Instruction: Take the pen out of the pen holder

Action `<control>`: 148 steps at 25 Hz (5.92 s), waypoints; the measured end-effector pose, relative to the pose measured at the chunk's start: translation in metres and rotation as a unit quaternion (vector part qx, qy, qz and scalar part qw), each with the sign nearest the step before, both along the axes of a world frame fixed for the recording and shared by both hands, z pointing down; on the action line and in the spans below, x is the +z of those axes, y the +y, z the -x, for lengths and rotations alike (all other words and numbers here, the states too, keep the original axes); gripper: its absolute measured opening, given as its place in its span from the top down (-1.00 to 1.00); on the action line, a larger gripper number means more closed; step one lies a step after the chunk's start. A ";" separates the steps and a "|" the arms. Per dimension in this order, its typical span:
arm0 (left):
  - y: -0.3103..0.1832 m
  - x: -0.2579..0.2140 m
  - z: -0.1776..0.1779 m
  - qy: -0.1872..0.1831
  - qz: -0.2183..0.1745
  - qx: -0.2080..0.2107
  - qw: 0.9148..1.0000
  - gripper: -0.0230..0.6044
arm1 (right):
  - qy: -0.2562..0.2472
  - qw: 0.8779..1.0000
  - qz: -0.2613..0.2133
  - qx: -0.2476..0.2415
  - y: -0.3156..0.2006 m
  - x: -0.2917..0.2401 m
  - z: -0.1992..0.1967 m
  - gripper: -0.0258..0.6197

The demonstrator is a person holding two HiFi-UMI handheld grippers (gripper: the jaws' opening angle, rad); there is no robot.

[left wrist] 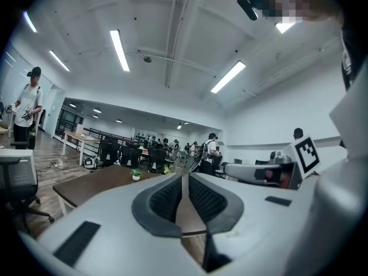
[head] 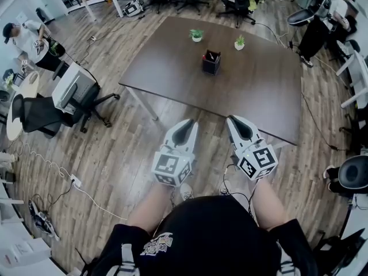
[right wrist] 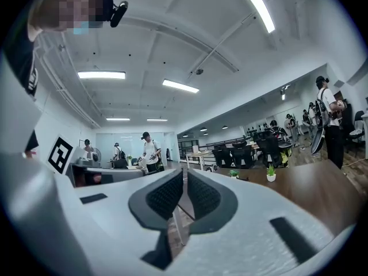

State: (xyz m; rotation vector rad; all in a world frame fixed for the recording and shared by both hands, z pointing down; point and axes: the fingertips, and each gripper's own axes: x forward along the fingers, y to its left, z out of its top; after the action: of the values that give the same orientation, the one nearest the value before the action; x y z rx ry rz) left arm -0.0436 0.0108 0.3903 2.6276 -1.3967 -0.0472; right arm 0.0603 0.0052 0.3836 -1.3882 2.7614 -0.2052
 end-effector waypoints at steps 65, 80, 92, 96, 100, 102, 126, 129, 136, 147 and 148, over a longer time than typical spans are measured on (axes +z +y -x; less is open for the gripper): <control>-0.269 0.028 -0.050 -0.053 0.009 -0.021 0.998 0.30 | -0.002 0.998 0.051 -0.029 -0.345 0.079 -0.051 0.37; -0.383 0.064 -0.032 -0.047 0.035 0.062 0.996 0.30 | 0.065 0.988 0.137 0.037 -0.465 0.171 -0.042 0.37; -0.434 0.101 -0.014 -0.039 0.075 0.090 0.992 0.30 | 0.175 0.971 0.156 0.048 -0.505 0.231 -0.032 0.42; -0.441 0.105 -0.012 -0.036 0.083 0.094 0.991 0.30 | 0.203 0.967 0.142 0.054 -0.505 0.233 -0.032 0.48; -0.443 0.108 -0.013 -0.034 0.087 0.098 0.991 0.30 | 0.219 0.966 0.126 0.058 -0.504 0.232 -0.030 0.53; -0.444 0.110 -0.012 -0.034 0.088 0.097 0.991 0.30 | 0.223 0.965 0.120 0.063 -0.504 0.231 -0.029 0.53; -0.408 0.089 0.001 -0.038 0.080 0.061 0.994 0.30 | 0.152 0.982 0.093 0.055 -0.487 0.193 -0.009 0.83; -0.397 0.084 0.002 -0.042 0.072 0.052 0.995 0.30 | 0.138 0.986 0.077 0.049 -0.482 0.175 -0.008 0.83; -0.361 0.062 -0.007 -0.045 0.047 0.030 0.997 0.30 | 0.084 0.995 0.024 0.040 -0.453 0.105 -0.016 0.83; -0.273 0.036 -0.045 -0.044 0.030 -0.006 0.999 0.31 | 0.026 0.999 -0.044 0.006 -0.354 0.020 -0.054 0.83; -0.265 0.036 -0.046 -0.045 0.032 -0.012 0.998 0.31 | 0.024 0.999 -0.044 0.000 -0.346 0.019 -0.055 0.83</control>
State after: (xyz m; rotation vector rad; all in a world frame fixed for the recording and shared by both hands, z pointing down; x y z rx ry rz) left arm 0.0023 -0.2543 0.4265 2.5911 -1.4336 0.1125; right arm 0.1150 -0.3403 0.4031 -1.3901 2.7727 -0.0505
